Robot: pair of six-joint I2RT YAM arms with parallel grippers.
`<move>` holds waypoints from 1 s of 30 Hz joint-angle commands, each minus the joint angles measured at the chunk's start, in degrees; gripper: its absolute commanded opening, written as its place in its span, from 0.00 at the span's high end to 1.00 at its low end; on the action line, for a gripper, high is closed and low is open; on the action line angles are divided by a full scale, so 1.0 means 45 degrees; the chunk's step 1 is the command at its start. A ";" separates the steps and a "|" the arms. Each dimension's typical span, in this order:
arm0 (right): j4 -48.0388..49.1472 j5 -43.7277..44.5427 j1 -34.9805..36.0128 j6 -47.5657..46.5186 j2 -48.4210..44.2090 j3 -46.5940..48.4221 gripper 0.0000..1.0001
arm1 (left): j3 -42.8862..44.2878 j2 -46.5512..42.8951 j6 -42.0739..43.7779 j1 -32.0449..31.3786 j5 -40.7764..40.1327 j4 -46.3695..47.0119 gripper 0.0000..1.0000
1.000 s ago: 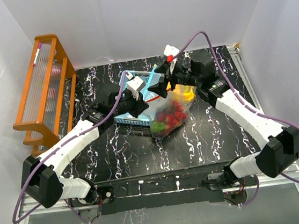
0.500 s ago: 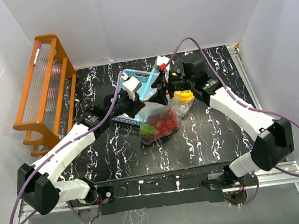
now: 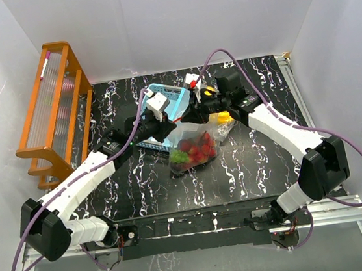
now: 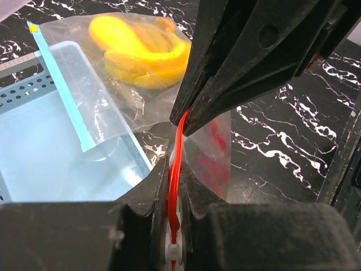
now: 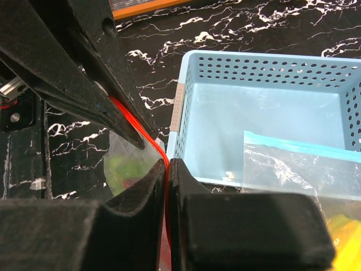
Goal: Open the zip-top bag and remove the fake food
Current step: Pick up the zipper food storage bag at the center of the board.
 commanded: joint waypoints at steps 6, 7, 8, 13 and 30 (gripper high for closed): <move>0.1905 0.1208 -0.0336 0.1274 -0.0654 0.0106 0.92 | -0.0882 -0.1593 -0.0979 -0.0026 -0.0732 0.2089 0.52; 0.2182 0.1156 -0.0482 0.1529 -0.0767 0.0034 0.92 | -0.1093 -0.1761 -0.1070 -0.0017 -0.0991 0.2363 0.52; 0.2465 0.1113 -0.0636 0.1818 -0.0884 -0.0058 0.92 | -0.1315 -0.1894 -0.1166 -0.0016 -0.1224 0.2631 0.52; 0.3839 0.0345 -0.1258 0.2965 -0.1427 -0.0579 0.92 | -0.2130 -0.2074 -0.1766 0.0128 -0.1470 0.3841 0.52; 0.4810 -0.0575 -0.1352 0.4108 -0.1683 -0.1180 0.92 | -0.4260 -0.0695 -0.4272 0.0501 -0.0336 1.1165 0.43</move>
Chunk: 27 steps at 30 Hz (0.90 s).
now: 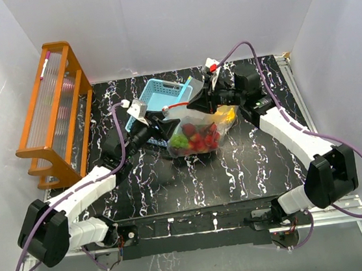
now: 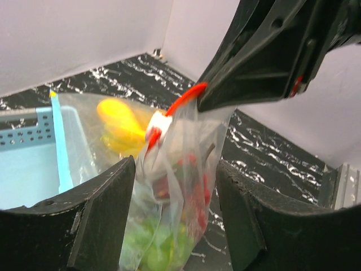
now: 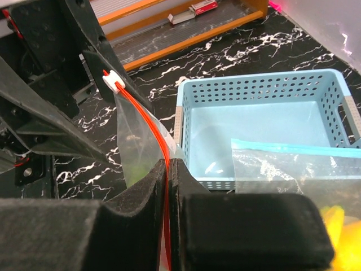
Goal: Open the zip-top bag and remove the fake food
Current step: Pick up the zipper food storage bag at the center of the board.
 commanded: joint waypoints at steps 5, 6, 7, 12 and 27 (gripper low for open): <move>0.1308 -0.0231 -0.0010 0.0479 -0.0725 -0.0181 0.92 | 0.0047 0.0335 -0.0974 0.0099 0.0678 0.2856 0.47; 0.1346 -0.0248 -0.0018 0.0571 -0.0774 -0.0200 0.92 | 0.0086 0.0420 -0.0968 0.0109 0.0814 0.2896 0.48; 0.1417 -0.0282 -0.0016 0.0641 -0.0814 -0.0210 0.92 | 0.0088 0.0508 -0.1001 0.0100 0.0924 0.2967 0.49; 0.1816 -0.0757 -0.0007 0.1101 -0.0947 -0.0126 0.92 | -0.0142 0.0901 -0.1428 0.0104 0.1449 0.3960 0.54; 0.1869 -0.0772 -0.0058 0.1472 -0.1008 0.0208 0.92 | -0.0445 0.1504 -0.1790 0.0212 0.1810 0.5562 0.76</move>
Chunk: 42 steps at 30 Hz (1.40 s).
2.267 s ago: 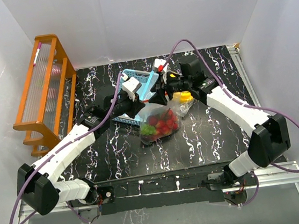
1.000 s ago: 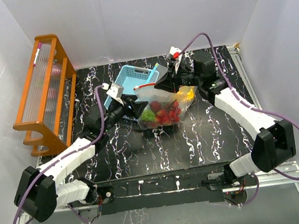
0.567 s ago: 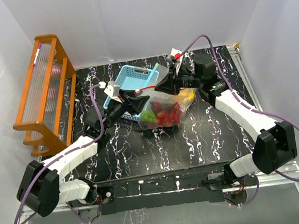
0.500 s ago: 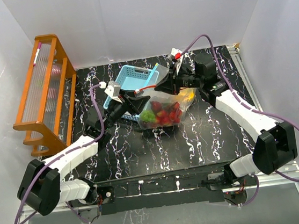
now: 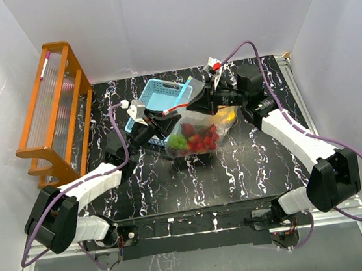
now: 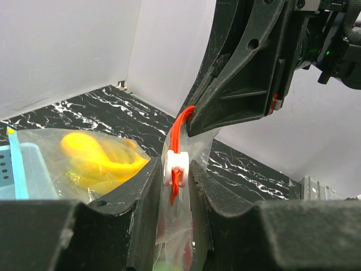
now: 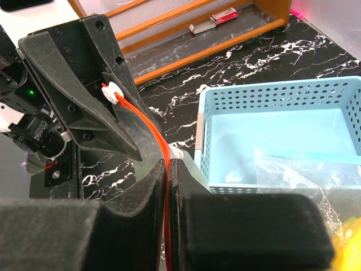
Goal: Open the zip-top bag and remove the fake food
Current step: Pick up the zipper food storage bag at the center of the board.
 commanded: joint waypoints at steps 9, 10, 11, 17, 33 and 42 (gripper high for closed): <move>0.1665 0.0053 -0.0117 0.0626 -0.0496 0.0606 0.92 | -0.0123 -0.0231 -0.0028 0.0114 0.0330 0.0617 0.77; 0.1665 0.0058 -0.0125 0.0624 -0.0482 0.0616 0.92 | -0.0125 -0.0232 0.0007 0.0118 0.0317 0.0565 0.79; 0.1668 0.0063 -0.0131 0.0629 -0.0490 0.0634 0.92 | -0.0132 -0.0232 0.0040 0.0116 0.0335 0.0507 0.84; 0.1801 0.0073 -0.0136 0.0746 -0.0420 0.0629 0.92 | -0.0122 -0.0241 0.0092 0.0109 0.0324 0.0337 0.86; 0.1948 0.0232 -0.0160 0.0873 -0.0589 0.0392 0.92 | -0.0230 -0.0173 -0.0089 0.0114 0.0403 0.0366 0.84; 0.1993 -0.0048 -0.0164 0.0917 -0.0463 0.0231 0.92 | 0.0034 -0.0318 0.0083 0.0106 0.0640 0.0016 1.00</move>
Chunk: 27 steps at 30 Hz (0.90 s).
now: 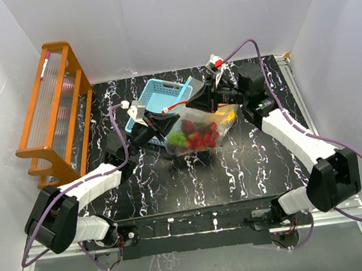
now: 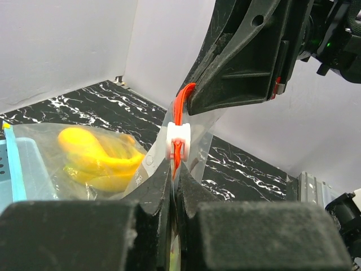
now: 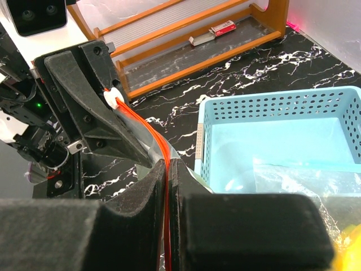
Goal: Open the zip-top bag and remove the fake food
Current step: Pick up the zipper food storage bag at the center of the board.
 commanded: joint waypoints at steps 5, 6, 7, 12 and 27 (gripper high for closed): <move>0.0989 -0.0190 -0.0091 0.0109 -0.0374 0.0071 0.92 | 0.0509 -0.0629 0.0496 0.0039 0.0832 -0.0952 1.00; 0.0866 -0.0195 -0.0092 0.0015 -0.0374 0.0053 0.92 | 0.0590 -0.0699 0.0585 0.0033 0.0895 -0.1201 1.00; 0.0787 -0.0169 -0.0090 -0.0087 -0.0374 -0.0005 0.92 | 0.0718 -0.0755 0.0657 0.0045 0.0925 -0.1440 1.00; 0.0704 -0.0282 -0.0091 -0.0238 -0.0256 -0.0239 0.92 | 0.1247 -0.0932 0.0950 0.0036 0.0952 -0.2788 1.00; 0.0723 -0.0663 -0.0085 -0.0386 -0.0401 -0.1446 0.90 | 0.0830 -0.0744 0.1921 0.0045 0.0756 -0.4361 1.00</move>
